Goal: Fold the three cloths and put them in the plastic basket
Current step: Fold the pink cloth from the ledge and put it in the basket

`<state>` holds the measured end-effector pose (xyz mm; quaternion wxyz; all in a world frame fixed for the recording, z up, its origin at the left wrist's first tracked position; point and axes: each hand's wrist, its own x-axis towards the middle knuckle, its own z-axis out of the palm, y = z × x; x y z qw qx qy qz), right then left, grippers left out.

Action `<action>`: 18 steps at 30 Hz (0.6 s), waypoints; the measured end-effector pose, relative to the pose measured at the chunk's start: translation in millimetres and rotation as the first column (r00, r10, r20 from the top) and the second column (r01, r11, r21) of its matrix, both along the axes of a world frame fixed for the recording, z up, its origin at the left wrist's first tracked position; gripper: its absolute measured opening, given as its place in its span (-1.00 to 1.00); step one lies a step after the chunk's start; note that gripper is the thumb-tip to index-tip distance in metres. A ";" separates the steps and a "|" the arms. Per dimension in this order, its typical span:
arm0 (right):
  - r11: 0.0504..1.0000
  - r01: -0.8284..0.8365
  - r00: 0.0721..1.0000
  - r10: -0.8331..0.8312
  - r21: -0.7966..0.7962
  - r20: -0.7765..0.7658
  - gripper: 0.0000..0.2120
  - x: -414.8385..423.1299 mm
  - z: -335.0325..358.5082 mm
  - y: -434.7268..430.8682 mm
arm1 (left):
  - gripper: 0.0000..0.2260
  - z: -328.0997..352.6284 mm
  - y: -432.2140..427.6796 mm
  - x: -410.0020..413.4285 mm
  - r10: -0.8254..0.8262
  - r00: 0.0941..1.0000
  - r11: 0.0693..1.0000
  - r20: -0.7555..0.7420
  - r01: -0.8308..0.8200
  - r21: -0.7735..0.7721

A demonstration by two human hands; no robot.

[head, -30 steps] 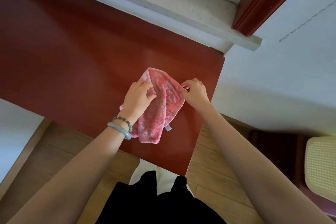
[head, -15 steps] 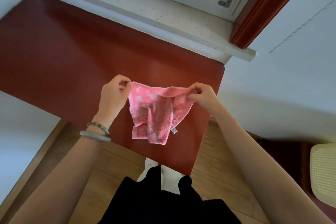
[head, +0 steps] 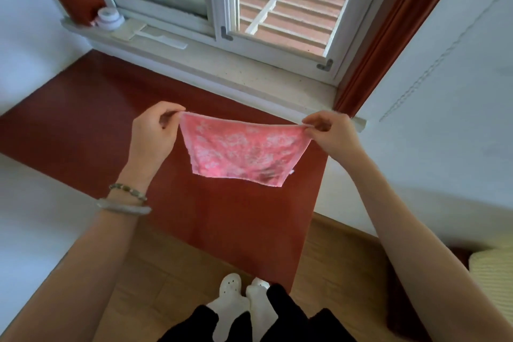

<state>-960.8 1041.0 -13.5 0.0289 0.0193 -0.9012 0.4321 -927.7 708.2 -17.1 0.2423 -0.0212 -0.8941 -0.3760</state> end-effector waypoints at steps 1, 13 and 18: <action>1.000 0.015 0.999 -0.015 0.002 -0.038 -0.82 -1.7 8.4 0.6 | -0.88 7.1 0.1 -3.1 -0.004 1.000 1.000 -0.028 0.005 0.003; 0.998 -0.044 0.999 0.045 0.035 -0.025 -0.89 30.0 11.9 1.6 | -0.89 -21.2 -6.2 25.6 -0.018 0.999 0.997 0.036 0.016 0.072; 0.991 -0.123 0.967 0.106 0.060 0.232 -0.90 73.1 -52.0 8.2 | -0.85 -85.6 -9.4 78.4 -0.105 0.934 0.994 0.341 0.111 0.003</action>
